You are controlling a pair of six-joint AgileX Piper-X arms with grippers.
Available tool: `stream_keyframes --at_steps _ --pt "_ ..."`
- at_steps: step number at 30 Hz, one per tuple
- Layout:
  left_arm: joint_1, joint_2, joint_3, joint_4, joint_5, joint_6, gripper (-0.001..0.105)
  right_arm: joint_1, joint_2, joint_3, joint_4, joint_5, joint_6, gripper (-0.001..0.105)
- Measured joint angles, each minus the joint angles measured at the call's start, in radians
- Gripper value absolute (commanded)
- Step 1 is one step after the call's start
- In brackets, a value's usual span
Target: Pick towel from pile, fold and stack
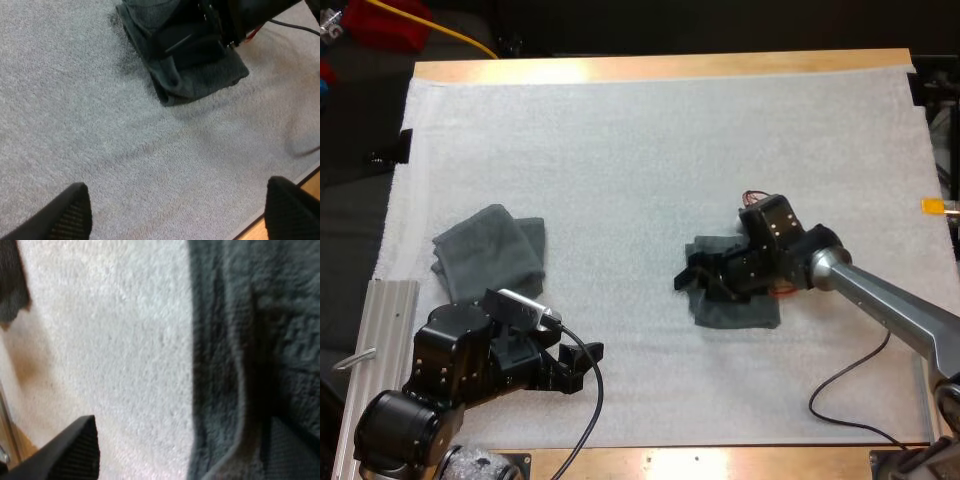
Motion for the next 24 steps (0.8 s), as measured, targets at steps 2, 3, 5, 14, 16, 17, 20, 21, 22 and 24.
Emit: stream_keyframes --at_steps 2,3,5,14,16,17,20,21,22,24 --pt "0.000 0.000 0.000 0.000 0.000 0.000 0.069 0.009 0.000 0.000 0.000 -0.005 0.000 0.066" --pt "0.000 0.000 0.000 0.000 0.000 0.000 0.069 0.014 0.000 0.000 0.000 -0.009 0.000 0.066" --pt "0.000 0.000 0.000 0.000 0.000 0.000 0.069 0.014 -0.002 0.000 0.000 -0.015 0.002 0.066" --pt "0.000 0.000 0.000 0.000 0.000 0.000 0.069 0.014 -0.134 0.000 0.044 0.128 -0.022 0.066" --pt "0.000 0.000 0.000 0.000 0.000 0.000 0.069 0.014 -0.176 0.000 0.074 0.165 -0.051 0.066" --pt "0.000 0.000 0.000 0.000 0.000 0.000 0.069 0.014 -0.193 0.000 0.091 0.179 -0.061 0.066" --pt "0.000 0.000 0.000 0.000 0.000 0.000 0.069 0.014 -0.252 0.000 0.162 0.234 -0.076 0.066" --pt "0.000 0.000 0.000 0.000 0.000 0.000 0.069 0.014 -0.269 0.000 0.187 0.246 -0.086 0.066" --pt "0.000 0.000 0.000 0.000 0.000 0.000 0.069 0.014 -0.287 0.000 0.204 0.251 -0.100 0.066" --pt "0.000 0.000 0.000 0.000 0.000 0.000 0.069 0.014 -0.324 0.000 0.239 0.253 -0.120 0.067"
